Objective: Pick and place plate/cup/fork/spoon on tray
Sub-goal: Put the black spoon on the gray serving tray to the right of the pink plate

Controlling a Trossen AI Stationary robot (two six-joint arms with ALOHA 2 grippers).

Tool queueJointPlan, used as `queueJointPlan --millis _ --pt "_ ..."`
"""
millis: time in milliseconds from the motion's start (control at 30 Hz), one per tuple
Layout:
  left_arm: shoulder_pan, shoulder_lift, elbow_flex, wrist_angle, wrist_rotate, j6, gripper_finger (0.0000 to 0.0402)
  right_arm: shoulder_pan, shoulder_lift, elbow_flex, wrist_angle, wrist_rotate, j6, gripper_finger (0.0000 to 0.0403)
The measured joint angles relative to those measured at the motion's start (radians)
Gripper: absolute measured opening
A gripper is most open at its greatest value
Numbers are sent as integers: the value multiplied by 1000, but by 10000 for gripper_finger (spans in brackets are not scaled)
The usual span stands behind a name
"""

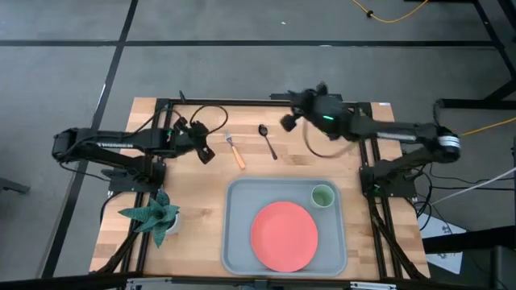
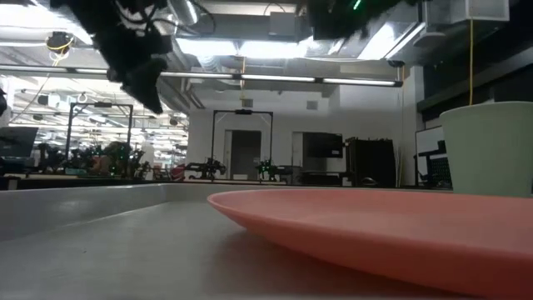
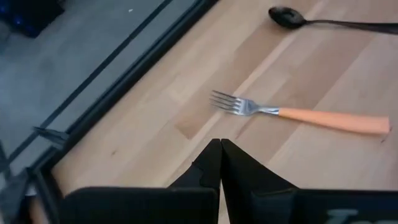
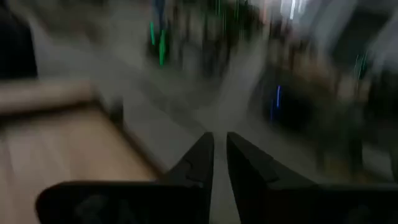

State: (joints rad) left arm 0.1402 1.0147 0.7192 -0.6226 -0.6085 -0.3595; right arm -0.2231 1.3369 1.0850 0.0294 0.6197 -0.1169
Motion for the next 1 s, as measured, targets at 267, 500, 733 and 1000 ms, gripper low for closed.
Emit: queueJointPlan --millis 267,500,733,1000 --pt "0 -10 -131 62 80 -79 0 -73 304 185 -415 -403 421 51" --pt "-17 -10 -157 70 154 -124 0 -75 477 246 -413 -551 534 51" --pt "-121 -52 -166 158 71 29 0 -75 549 264 -415 -551 556 51" --pt "-221 -263 -446 491 77 1 0 -80 539 264 -372 -548 625 51"
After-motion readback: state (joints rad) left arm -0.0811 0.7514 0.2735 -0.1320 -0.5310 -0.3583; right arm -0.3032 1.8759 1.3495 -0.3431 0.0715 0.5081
